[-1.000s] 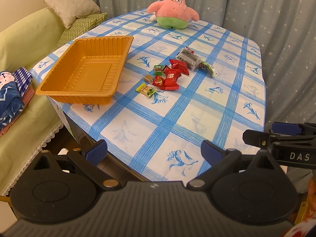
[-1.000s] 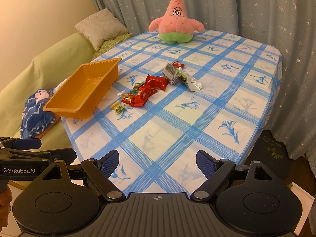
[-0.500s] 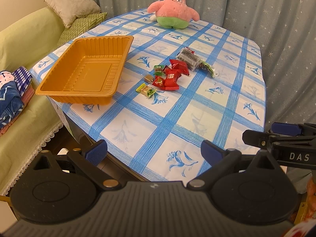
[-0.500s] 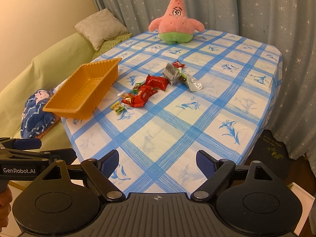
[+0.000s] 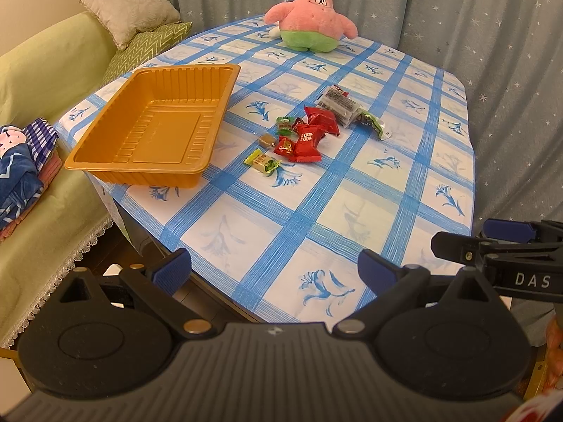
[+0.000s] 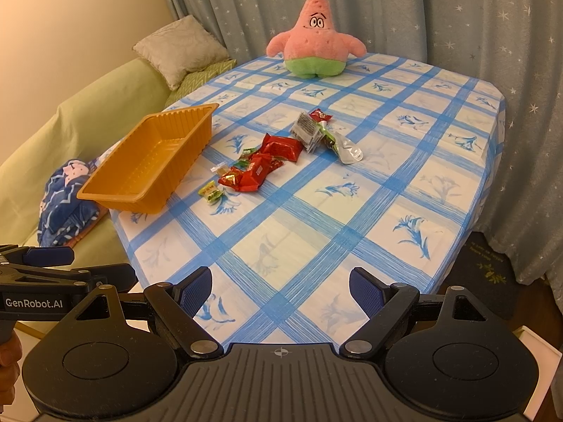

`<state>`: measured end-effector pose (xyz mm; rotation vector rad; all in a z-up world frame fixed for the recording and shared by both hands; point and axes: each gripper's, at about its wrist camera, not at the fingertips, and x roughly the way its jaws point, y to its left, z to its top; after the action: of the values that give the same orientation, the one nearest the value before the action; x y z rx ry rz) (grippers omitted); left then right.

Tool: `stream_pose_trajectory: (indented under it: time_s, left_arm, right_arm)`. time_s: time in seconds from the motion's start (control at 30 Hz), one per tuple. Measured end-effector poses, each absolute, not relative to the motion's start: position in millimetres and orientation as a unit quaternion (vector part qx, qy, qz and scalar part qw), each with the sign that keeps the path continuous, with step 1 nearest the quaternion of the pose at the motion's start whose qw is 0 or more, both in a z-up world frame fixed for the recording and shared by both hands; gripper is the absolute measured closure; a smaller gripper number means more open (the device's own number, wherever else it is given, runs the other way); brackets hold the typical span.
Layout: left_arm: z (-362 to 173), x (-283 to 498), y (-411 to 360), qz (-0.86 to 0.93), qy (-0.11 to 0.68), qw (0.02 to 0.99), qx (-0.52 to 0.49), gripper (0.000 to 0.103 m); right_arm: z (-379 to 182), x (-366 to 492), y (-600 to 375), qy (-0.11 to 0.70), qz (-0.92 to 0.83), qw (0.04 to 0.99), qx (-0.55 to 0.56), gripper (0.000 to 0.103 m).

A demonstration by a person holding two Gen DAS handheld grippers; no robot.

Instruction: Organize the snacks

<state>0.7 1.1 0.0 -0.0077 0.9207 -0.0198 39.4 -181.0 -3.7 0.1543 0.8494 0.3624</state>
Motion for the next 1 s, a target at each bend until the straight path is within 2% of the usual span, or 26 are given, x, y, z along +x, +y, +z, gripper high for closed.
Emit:
stream_pose_trajectory:
  time_s: [1.0]
  left_arm:
    - [0.1,0.7,1.3,-0.010,0.445,0.896,-0.005,0.002]
  right_arm:
    - [-6.2,46.0,-181.1,0.410,0.174,0.892,0.075,0.018]
